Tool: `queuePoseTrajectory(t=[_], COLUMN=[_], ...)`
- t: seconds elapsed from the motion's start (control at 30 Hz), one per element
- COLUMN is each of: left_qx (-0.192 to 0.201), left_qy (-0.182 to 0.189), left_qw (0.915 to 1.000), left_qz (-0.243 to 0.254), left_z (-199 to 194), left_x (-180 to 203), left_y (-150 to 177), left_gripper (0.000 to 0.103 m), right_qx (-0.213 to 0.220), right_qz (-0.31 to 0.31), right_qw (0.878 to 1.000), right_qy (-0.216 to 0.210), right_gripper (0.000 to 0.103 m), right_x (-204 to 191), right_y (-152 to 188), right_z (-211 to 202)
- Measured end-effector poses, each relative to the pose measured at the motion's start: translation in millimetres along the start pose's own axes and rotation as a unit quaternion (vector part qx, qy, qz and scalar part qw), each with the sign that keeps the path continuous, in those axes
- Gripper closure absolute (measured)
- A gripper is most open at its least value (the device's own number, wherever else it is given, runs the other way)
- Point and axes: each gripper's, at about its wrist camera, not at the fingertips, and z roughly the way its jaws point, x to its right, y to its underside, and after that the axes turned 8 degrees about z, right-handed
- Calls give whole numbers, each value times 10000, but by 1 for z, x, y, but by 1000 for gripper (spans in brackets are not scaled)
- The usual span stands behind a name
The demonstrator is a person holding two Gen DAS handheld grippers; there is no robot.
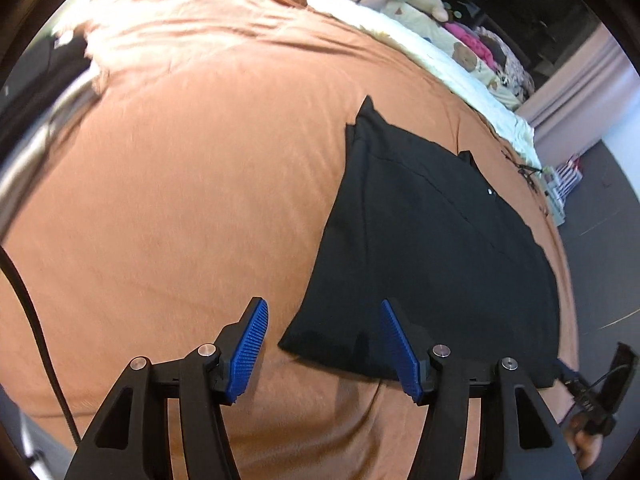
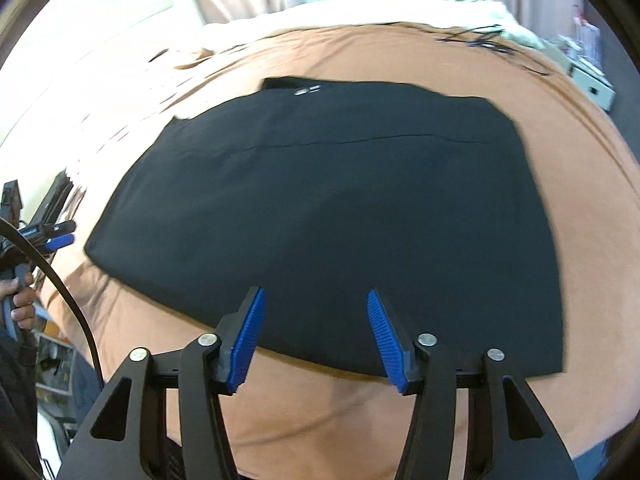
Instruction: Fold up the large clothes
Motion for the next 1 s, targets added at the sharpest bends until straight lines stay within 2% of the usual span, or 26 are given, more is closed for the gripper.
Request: queuePoseTrajectory(t=[0.13,0.3,0.4,0.53,0.63,0.73,0.8,1.0], left_qx=[-264,-545,-684,-660,-669,-633,-600,-522], left_qy=[206,380,582,774,813,664,582,455], left_qw=[9991,9959,9934,9911,9905,9930,9938,9940], left_qz=[-265,-620,-709,-861,-880,-743,-730,-849], left_z=[10,24,35,42,42,42,42,42], left_x=[-9,-19,-22,-25,-25,-21,-19,-18], left_y=[6,11,14,15,16,17,18,18], left_gripper=[43,43,43,45,52,54,56,59], right_qx=[-164,-311,-351,-330,-388,-498,-555,-366], right_qz=[-81,-19,-2,-65,-200,-325,-405,-710], right_qw=[9994,9984,9981,9982,9984,9981,9976,9949], right_qy=[-277,-461,-506,-503,-364,-131,95,609], right_gripper=[59,64,67,73,73,74,79,84], right_x=[-28,-44,-36,-38,-44,-48,-51,-64], right_y=[-3,-6,-3,-4,-6,-8,-14,-45], right_z=[24,52,54,57,64,80,96,127])
